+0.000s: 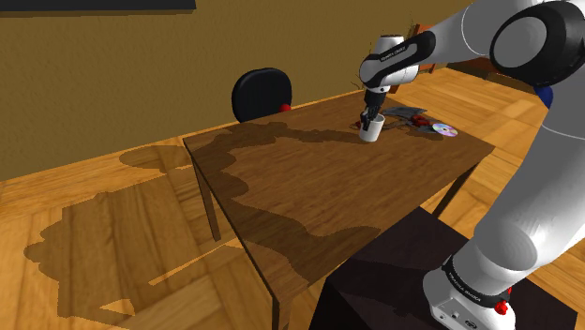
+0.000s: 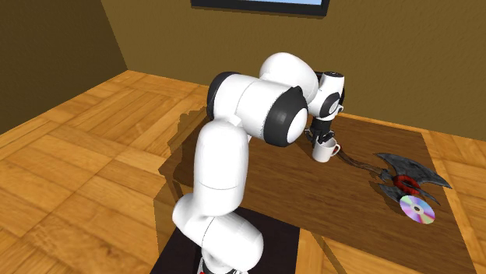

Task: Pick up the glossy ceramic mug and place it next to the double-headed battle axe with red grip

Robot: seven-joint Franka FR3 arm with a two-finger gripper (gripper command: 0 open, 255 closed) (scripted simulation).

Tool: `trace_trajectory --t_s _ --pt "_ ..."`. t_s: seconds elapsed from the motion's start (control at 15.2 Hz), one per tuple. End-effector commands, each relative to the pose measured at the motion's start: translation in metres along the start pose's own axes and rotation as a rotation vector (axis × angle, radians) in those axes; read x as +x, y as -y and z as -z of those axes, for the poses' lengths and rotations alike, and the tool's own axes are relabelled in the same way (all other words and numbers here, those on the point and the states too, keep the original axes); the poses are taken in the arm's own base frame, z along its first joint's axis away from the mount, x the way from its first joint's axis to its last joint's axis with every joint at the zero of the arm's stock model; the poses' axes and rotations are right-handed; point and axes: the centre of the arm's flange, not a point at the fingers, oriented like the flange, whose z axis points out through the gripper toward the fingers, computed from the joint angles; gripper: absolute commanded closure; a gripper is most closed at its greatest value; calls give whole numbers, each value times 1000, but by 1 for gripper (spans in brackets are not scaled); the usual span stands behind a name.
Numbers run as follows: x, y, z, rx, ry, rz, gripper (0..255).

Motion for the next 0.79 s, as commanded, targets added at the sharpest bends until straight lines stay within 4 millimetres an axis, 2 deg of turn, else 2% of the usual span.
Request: trace_trajectory --t_s 0.0,0.2,0.26,0.59,0.73 --pt "0 0 0 0 0 0 255" --pt "0 0 0 0 0 0 255" --pt "0 0 0 0 0 0 0" --pt "0 0 0 0 0 0 0" --pt "0 0 26 0 0 0 0"
